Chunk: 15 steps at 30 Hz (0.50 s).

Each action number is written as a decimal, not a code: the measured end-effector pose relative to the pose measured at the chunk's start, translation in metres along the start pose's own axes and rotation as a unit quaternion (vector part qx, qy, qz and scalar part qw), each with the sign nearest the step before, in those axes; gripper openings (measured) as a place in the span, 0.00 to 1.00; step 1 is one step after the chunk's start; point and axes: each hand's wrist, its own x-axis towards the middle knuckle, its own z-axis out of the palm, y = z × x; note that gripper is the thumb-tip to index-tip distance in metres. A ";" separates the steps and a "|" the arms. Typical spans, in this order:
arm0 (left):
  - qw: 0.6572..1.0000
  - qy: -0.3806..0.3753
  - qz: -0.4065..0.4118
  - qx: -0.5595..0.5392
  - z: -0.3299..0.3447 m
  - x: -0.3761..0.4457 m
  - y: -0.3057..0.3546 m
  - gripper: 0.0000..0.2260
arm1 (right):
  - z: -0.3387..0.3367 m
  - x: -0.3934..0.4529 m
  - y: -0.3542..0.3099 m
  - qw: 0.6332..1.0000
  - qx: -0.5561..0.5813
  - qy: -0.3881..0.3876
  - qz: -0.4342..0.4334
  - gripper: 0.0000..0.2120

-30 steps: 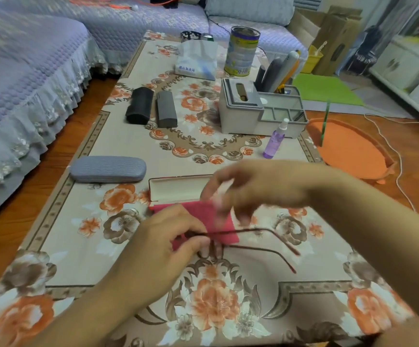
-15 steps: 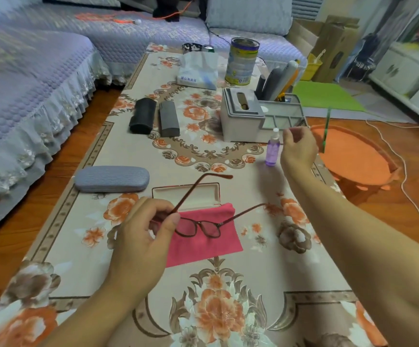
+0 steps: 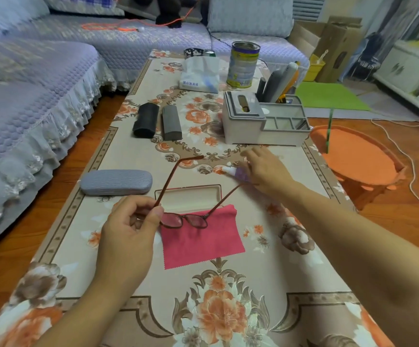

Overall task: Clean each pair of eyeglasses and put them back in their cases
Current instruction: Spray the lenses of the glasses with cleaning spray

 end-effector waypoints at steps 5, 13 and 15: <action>1.000 0.004 0.009 -0.006 -0.001 0.003 -0.003 0.08 | 0.012 -0.021 -0.007 0.993 -0.056 -0.068 -0.073 0.20; 1.000 -0.002 0.019 -0.003 0.001 -0.004 0.001 0.09 | -0.070 -0.067 -0.031 0.929 0.325 -0.001 0.178 0.20; 1.000 -0.004 0.025 0.000 0.004 -0.006 0.001 0.07 | -0.094 -0.080 -0.042 0.891 0.398 0.027 0.217 0.16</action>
